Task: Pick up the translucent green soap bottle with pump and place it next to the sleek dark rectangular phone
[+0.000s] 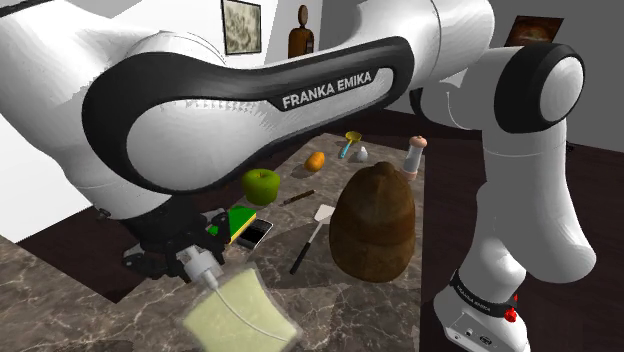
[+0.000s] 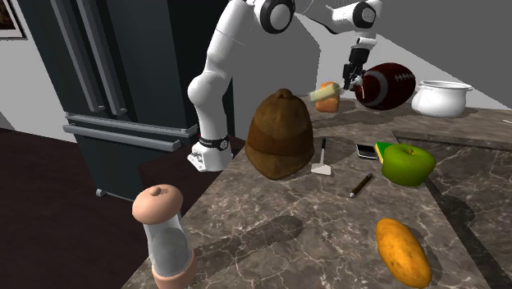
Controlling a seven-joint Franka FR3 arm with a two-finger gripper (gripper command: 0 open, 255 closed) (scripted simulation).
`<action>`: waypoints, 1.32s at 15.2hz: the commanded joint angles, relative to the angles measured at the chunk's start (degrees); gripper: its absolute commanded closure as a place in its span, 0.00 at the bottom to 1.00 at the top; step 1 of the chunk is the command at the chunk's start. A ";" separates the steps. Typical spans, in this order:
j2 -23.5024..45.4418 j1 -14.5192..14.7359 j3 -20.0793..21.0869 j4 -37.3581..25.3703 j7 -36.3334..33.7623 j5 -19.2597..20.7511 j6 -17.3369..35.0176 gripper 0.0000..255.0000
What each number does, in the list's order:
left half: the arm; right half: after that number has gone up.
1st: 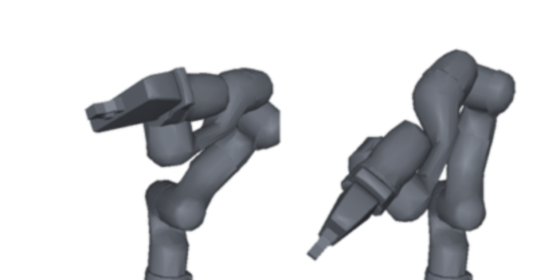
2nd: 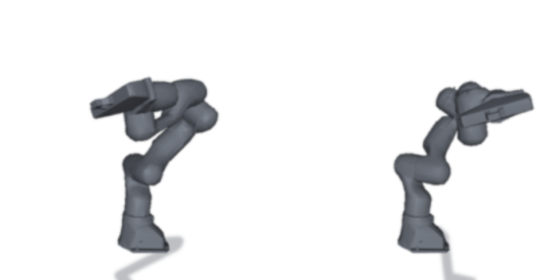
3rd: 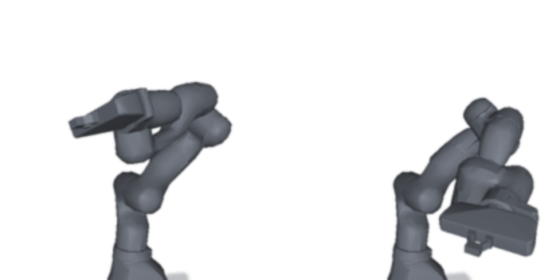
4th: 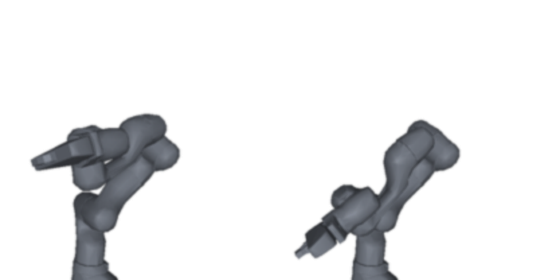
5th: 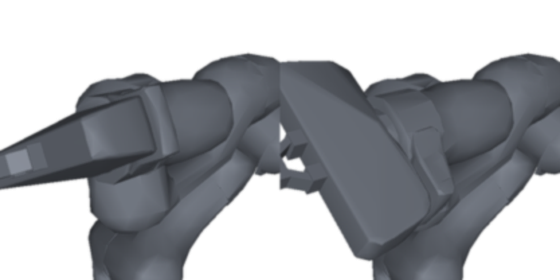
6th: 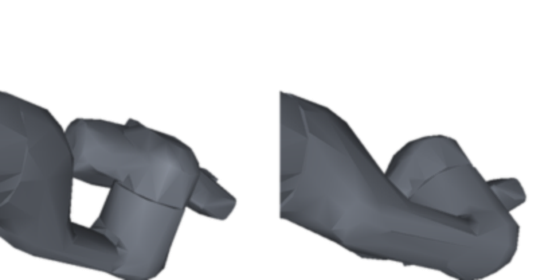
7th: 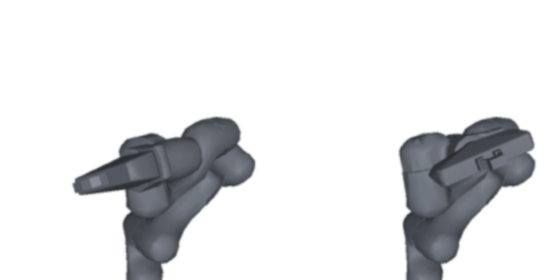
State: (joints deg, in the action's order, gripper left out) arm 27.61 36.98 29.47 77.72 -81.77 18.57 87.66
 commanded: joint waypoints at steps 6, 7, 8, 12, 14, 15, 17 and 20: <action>0.26 -0.73 -0.20 5.09 -0.79 0.29 5.21 1.00; 0.40 -0.78 -0.25 5.66 -0.92 0.37 5.89 1.00; 0.56 -0.83 -0.29 6.21 -1.05 0.46 6.56 1.00; 1.30 -0.95 -0.51 8.25 -1.59 0.90 9.19 1.00; 1.74 -0.98 -0.64 9.16 -1.87 1.15 10.46 1.00; 1.98 -0.99 -0.71 9.59 -2.01 1.28 11.09 1.00; 2.49 -0.99 -0.85 10.41 -2.30 1.57 12.33 1.00; 3.33 -0.95 -1.09 11.51 -2.74 2.03 14.14 1.00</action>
State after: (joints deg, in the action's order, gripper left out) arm 30.54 35.97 28.47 88.99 -84.38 20.42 101.20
